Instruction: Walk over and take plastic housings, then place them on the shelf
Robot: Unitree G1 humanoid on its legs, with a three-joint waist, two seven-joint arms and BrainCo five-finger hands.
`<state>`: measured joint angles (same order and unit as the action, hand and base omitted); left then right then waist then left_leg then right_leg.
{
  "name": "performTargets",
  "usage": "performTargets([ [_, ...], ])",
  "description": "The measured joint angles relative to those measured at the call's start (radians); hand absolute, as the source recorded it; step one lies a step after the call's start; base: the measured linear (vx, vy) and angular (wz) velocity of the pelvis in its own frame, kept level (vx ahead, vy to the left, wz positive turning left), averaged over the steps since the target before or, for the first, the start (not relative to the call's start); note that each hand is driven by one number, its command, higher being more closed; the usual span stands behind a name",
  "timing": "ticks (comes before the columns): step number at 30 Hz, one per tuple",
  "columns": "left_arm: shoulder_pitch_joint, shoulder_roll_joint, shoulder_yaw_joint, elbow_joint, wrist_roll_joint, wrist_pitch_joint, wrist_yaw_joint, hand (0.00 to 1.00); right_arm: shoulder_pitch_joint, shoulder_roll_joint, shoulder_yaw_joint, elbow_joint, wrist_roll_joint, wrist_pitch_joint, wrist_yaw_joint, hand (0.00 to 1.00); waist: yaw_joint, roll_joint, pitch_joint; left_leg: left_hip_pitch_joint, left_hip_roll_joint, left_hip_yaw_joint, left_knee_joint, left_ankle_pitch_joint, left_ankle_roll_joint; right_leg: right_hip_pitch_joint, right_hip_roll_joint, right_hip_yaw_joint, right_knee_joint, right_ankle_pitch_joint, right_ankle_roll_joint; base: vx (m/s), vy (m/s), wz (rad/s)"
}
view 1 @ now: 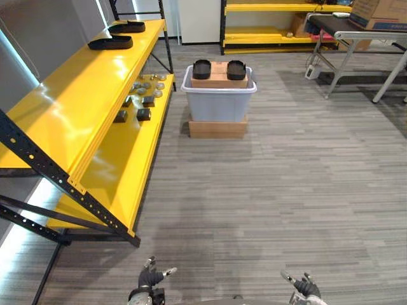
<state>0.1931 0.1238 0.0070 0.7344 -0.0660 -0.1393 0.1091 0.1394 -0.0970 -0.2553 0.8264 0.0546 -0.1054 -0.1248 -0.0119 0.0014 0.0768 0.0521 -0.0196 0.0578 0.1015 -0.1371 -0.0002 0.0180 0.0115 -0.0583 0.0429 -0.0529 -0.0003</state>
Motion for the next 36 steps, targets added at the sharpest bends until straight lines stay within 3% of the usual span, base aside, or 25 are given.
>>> performTargets([
  [4,0.003,0.008,0.006,-0.022,0.022,-0.003,0.0,0.0,0.0,-0.027,0.002,-0.019,-0.065,-0.002,0.009,0.0,-0.002,0.014,0.007,0.023,0.001,0.0,0.001,-0.008,-0.013,0.032,0.0,-0.009,-0.018,0.001,0.002,0.06,-0.002,0.0],
  [13,0.006,0.008,0.037,-0.04,0.038,-0.004,0.003,0.0,-0.006,-0.032,0.01,-0.02,-0.061,0.0,0.019,0.0,-0.003,0.018,0.012,0.011,0.003,0.0,0.002,-0.01,-0.012,0.027,0.002,-0.008,-0.034,0.001,0.002,0.0,0.0,0.0],
  [20,0.024,0.002,0.078,-0.089,0.03,-0.004,0.02,0.0,-0.032,-0.031,-0.009,-0.019,-0.021,0.005,0.007,0.0,-0.002,0.032,0.032,-0.044,0.022,0.039,0.082,-0.077,0.024,-0.017,0.019,0.029,0.001,-0.013,0.006,-0.01,0.02,-0.18],
  [23,0.024,-0.001,0.092,-0.106,0.028,-0.004,0.029,0.0,-0.043,-0.029,-0.023,-0.019,-0.005,0.006,-0.007,0.0,0.001,0.031,0.042,-0.08,0.021,0.065,0.148,-0.125,0.04,-0.129,0.004,0.039,0.219,-0.124,0.042,0.03,0.044,-0.27],
  [25,0.024,0.001,0.105,-0.107,0.01,-0.003,0.038,0.0,-0.068,-0.016,-0.02,-0.021,0.015,0.013,-0.007,0.0,0.002,0.014,0.075,-0.059,0.013,0.092,0.193,-0.18,0.062,-0.258,-0.034,-0.02,0.523,-0.186,0.066,0.08,0.041,-0.36],
  [27,0.026,0.003,0.104,-0.107,-0.004,-0.001,0.047,0.0,-0.061,-0.008,-0.018,-0.021,0.016,0.022,-0.007,0.0,-0.004,0.006,0.092,-0.018,0.012,0.093,0.197,-0.215,0.066,-0.316,-0.072,-0.098,0.655,-0.231,0.05,0.18,0.017,-0.14],
  [29,0.018,0.003,0.104,-0.107,-0.009,-0.001,0.049,0.0,-0.063,-0.013,-0.005,-0.02,0.016,0.027,-0.008,0.0,-0.005,0.008,0.105,0.023,0.031,0.096,0.194,-0.238,0.063,-0.353,-0.086,-0.162,0.626,-0.247,0.05,0.29,-0.006,-0.04],
  [30,0.006,0.003,0.104,-0.106,-0.014,-0.002,0.051,0.0,-0.07,-0.018,0.011,-0.02,0.016,0.027,-0.009,0.0,-0.009,0.017,0.113,0.043,0.058,0.089,0.189,-0.253,0.052,-0.388,-0.076,-0.187,0.562,-0.241,0.049,0.38,-0.058,0.14],
  [32,-0.016,0.003,0.104,-0.105,-0.017,-0.002,0.061,0.0,-0.088,-0.023,0.031,-0.022,0.016,0.027,-0.01,0.0,-0.019,0.019,0.124,0.088,0.091,0.077,0.144,-0.255,0.034,-0.449,-0.045,-0.19,0.393,-0.158,0.05,0.44,-0.092,0.23],
  [33,-0.029,0.003,0.103,-0.105,-0.019,-0.002,0.069,0.0,-0.095,-0.024,0.031,-0.028,0.016,0.027,-0.011,0.0,-0.033,0.009,0.131,0.127,0.097,0.066,0.101,-0.247,0.009,-0.471,-0.043,-0.178,0.255,-0.067,0.053,0.42,-0.116,0.32],
  [34,-0.037,0.002,0.1,-0.105,-0.019,-0.002,0.07,0.0,-0.095,-0.027,0.031,-0.032,0.016,0.026,-0.012,0.0,-0.036,0.002,0.133,0.145,0.097,0.058,0.087,-0.248,-0.009,-0.478,-0.045,-0.165,0.21,-0.016,0.047,0.55,-0.171,0.46],
  [35,-0.047,-0.001,0.09,-0.104,-0.019,-0.002,0.071,0.0,-0.094,-0.037,0.032,-0.033,0.015,0.027,-0.014,0.0,-0.043,0.002,0.136,0.171,0.113,0.032,0.08,-0.258,-0.042,-0.477,-0.047,-0.15,0.192,0.124,0.024,0.68,-0.252,0.4],
  [36,-0.064,-0.004,0.081,-0.1,-0.018,-0.002,0.071,0.0,-0.101,-0.043,0.031,-0.037,0.015,0.027,-0.022,0.0,-0.047,0.014,0.138,0.174,0.141,0.011,0.099,-0.248,-0.071,-0.495,-0.035,-0.164,0.261,0.142,-0.055,0.67,-0.269,0.37],
])
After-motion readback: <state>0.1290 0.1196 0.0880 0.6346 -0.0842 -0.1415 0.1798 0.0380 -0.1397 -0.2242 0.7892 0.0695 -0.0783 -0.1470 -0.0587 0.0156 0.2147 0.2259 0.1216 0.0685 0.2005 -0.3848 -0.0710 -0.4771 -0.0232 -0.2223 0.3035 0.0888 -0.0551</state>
